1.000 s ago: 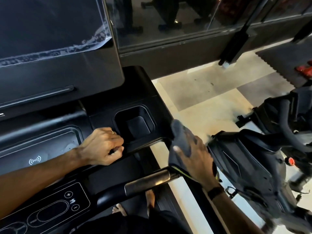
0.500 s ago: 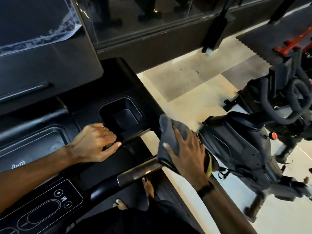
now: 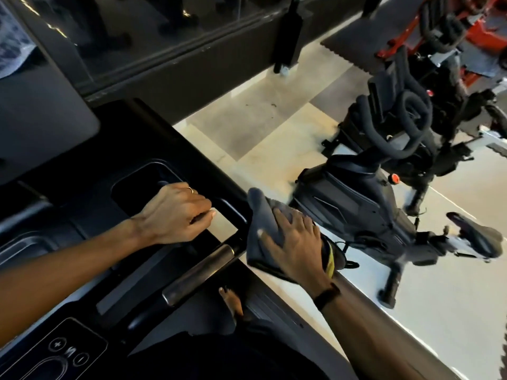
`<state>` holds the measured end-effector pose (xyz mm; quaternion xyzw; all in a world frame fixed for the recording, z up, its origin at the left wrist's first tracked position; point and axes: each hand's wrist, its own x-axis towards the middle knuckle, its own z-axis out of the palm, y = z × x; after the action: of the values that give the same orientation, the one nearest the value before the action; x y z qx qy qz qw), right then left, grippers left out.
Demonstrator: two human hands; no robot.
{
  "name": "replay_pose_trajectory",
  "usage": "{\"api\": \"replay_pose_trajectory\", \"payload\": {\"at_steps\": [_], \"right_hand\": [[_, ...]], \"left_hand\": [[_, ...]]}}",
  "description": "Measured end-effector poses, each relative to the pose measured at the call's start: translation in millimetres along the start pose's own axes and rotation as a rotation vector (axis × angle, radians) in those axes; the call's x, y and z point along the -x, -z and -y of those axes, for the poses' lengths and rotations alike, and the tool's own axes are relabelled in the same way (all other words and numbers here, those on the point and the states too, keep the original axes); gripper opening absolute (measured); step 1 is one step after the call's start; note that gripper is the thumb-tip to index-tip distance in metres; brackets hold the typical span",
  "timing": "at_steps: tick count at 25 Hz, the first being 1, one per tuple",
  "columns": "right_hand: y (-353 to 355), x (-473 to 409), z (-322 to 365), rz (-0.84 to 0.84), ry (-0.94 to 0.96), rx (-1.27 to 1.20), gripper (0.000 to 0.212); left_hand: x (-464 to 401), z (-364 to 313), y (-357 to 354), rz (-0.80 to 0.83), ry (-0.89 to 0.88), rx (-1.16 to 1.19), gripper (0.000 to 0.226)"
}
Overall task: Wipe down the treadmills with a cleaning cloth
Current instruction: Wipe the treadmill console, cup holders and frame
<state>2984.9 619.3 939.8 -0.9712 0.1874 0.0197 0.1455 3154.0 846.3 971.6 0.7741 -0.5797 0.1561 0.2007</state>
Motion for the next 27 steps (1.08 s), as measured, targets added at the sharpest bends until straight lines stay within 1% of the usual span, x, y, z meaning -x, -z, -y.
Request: {"api": "replay_pose_trajectory", "payload": {"at_steps": [1, 2, 3, 5, 7, 8, 10, 12, 14, 15, 16, 18, 20, 21, 24, 27], "right_hand": [[1.8, 17.6, -10.7, -0.058, 0.037, 0.039, 0.067], [3.4, 27.7, -26.1, -0.060, 0.020, 0.056, 0.065], [5.0, 32.3, -41.2, -0.029, -0.034, 0.052, 0.062], [10.4, 27.0, -59.5, 0.099, -0.213, -0.020, 0.051], [13.5, 3.4, -55.2, 0.207, -0.378, -0.122, 0.048], [12.2, -9.2, -44.0, 0.226, -0.407, -0.156, 0.049], [1.9, -15.7, -22.4, 0.180, -0.369, -0.107, 0.051], [0.7, 4.3, -13.0, 0.050, -0.242, 0.000, 0.064], [4.7, 35.3, -24.9, -0.022, -0.129, 0.085, 0.071], [6.8, 45.1, -35.3, -0.026, -0.102, 0.099, 0.070], [8.8, 46.8, -45.6, -0.014, -0.116, 0.098, 0.065], [10.7, 29.1, -54.7, 0.046, -0.226, 0.036, 0.052], [10.2, -1.0, -45.0, 0.094, -0.302, -0.035, 0.047], [7.3, -14.5, -35.1, 0.106, -0.294, -0.061, 0.046], [-4.6, -43.3, 6.4, 0.060, -0.167, -0.071, 0.046], [-13.6, -65.8, 50.8, -0.058, -0.027, 0.009, 0.054]], "left_hand": [[-5.2, -3.3, -2.8, 0.000, -0.001, 0.013, 0.036], [-9.7, -7.0, -6.0, -0.005, 0.006, 0.026, 0.037], [-14.5, -11.4, -8.7, -0.004, 0.013, 0.045, 0.038], [-22.6, -24.0, -14.5, -0.001, 0.017, 0.087, 0.038], [-33.0, -38.3, -22.2, -0.018, -0.003, 0.104, 0.037], [-39.3, -44.7, -25.1, -0.019, -0.011, 0.116, 0.036], [-52.0, -58.4, -30.8, -0.010, -0.047, 0.141, 0.034], [-60.2, -66.6, -33.8, 0.020, -0.076, 0.139, 0.031], [-61.4, -64.7, -32.1, 0.036, -0.063, 0.147, 0.031], [-59.0, -60.2, -28.2, 0.037, -0.023, 0.155, 0.032], [-55.7, -54.7, -23.4, 0.042, 0.030, 0.164, 0.034], [-45.9, -42.5, -12.0, 0.050, 0.144, 0.165, 0.038], [-32.4, -33.1, 1.5, 0.059, 0.249, 0.157, 0.042], [-24.8, -30.4, 8.5, 0.061, 0.299, 0.148, 0.043], [0.7, -26.2, 27.3, 0.040, 0.467, 0.108, 0.043], [29.0, -24.2, 41.9, 0.037, 0.649, 0.076, 0.043]]}}
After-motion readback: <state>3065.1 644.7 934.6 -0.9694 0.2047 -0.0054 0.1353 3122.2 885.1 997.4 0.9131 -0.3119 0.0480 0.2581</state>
